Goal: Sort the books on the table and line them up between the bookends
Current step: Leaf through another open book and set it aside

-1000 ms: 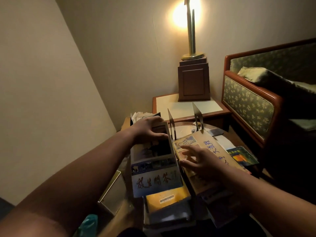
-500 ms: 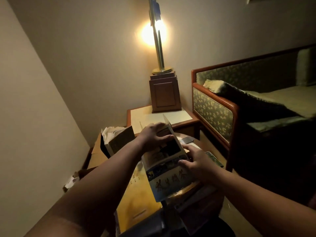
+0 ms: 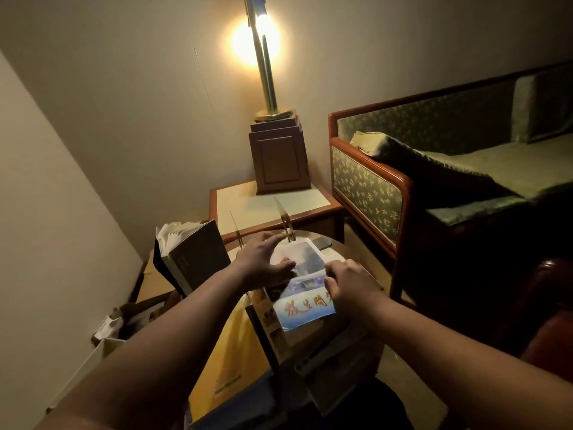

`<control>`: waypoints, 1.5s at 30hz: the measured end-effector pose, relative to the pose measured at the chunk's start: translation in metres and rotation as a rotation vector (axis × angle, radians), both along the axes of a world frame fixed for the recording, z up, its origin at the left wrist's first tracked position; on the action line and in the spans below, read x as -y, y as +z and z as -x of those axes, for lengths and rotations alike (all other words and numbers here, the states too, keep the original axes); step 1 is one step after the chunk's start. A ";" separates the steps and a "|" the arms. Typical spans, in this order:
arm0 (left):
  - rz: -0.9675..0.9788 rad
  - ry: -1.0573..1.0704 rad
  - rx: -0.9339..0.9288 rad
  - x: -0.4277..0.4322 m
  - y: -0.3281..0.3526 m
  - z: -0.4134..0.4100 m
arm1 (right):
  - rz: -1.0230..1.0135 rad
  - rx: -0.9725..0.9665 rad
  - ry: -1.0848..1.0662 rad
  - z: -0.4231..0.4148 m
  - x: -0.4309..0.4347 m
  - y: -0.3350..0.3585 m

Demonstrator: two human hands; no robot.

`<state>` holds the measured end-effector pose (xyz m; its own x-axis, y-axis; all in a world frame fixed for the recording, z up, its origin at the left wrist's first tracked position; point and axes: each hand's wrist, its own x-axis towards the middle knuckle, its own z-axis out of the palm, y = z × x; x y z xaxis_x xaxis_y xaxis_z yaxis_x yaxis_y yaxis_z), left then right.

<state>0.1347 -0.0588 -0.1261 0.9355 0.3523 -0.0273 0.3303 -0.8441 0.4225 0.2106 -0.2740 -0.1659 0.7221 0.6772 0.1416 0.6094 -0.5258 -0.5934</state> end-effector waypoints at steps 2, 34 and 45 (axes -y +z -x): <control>0.065 -0.003 0.040 -0.003 -0.009 0.020 | 0.057 0.053 -0.006 0.000 0.000 -0.004; 0.118 -0.084 0.426 0.045 -0.031 0.061 | -0.390 0.336 0.065 0.005 0.024 0.041; -0.226 -0.047 -0.010 0.073 -0.025 0.041 | -0.476 0.139 -0.122 -0.008 0.037 0.027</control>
